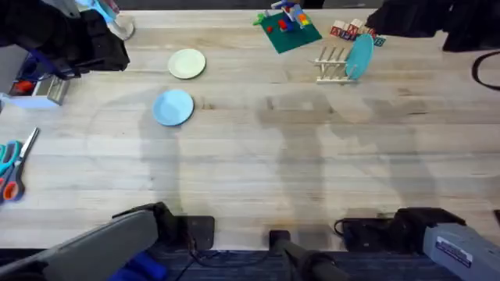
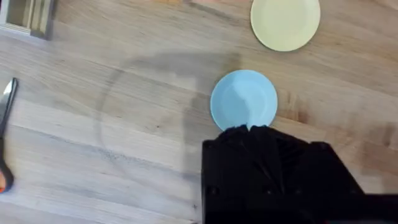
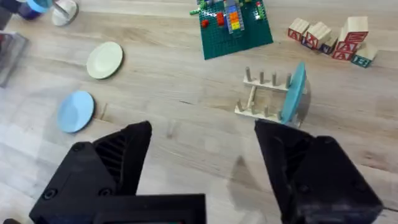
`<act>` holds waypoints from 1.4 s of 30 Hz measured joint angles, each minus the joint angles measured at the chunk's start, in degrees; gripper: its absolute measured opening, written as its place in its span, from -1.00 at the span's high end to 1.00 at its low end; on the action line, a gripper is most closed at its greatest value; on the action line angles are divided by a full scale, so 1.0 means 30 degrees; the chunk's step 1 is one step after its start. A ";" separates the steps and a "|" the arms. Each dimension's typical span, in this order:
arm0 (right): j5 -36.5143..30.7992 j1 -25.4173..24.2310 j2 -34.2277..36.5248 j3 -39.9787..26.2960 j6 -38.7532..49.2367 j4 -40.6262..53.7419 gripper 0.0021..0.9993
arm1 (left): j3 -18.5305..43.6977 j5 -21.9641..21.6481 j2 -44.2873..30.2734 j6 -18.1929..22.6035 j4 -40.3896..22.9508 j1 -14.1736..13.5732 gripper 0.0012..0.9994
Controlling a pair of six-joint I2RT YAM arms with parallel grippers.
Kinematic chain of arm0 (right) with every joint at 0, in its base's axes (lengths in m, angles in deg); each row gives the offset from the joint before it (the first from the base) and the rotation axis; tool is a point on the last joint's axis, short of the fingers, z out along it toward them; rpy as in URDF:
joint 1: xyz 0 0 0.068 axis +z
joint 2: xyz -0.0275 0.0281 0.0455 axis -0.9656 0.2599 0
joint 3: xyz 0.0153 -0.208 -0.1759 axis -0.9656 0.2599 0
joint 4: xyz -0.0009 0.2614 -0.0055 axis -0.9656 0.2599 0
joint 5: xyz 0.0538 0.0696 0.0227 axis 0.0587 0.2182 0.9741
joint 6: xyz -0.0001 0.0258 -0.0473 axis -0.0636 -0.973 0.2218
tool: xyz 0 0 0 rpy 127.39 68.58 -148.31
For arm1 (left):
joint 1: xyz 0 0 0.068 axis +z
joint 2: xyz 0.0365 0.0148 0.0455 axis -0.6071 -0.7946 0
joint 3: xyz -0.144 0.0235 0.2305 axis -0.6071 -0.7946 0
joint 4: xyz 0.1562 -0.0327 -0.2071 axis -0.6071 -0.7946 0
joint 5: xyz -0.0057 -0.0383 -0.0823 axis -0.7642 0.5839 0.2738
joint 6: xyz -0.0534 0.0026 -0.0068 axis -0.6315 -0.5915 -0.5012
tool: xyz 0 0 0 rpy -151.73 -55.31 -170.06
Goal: Pick up the plates from the table one by one and place each into a slot on the dish rack.
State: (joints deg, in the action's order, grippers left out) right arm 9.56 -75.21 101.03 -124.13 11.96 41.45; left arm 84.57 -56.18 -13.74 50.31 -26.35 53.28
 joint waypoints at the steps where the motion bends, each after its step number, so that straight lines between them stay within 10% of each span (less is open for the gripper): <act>1: 0.0005 0.0000 -0.0001 0.0000 0.0000 0.0000 -0.99 | 0.0000 0.0038 0.0001 0.0008 -0.0023 0.0000 0.92; 13: -0.0001 0.0000 0.0006 0.0000 0.0372 0.0000 -0.99 | 0.0000 0.4562 -0.0020 0.3865 0.1416 0.0246 0.92; 28: 0.0005 0.0000 0.0001 0.0000 0.0444 0.0000 -0.99 | 0.0022 1.3936 -0.4849 0.6532 0.1514 0.5605 0.92; 42: -0.0001 0.0000 0.0006 0.0000 0.0444 0.0000 -0.99 | 0.0022 1.4565 -0.6177 0.8831 -0.0124 0.5676 0.92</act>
State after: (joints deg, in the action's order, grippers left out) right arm 9.56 -75.21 101.05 -124.13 13.29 41.45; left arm 84.64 -12.48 -32.27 76.80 -26.72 70.31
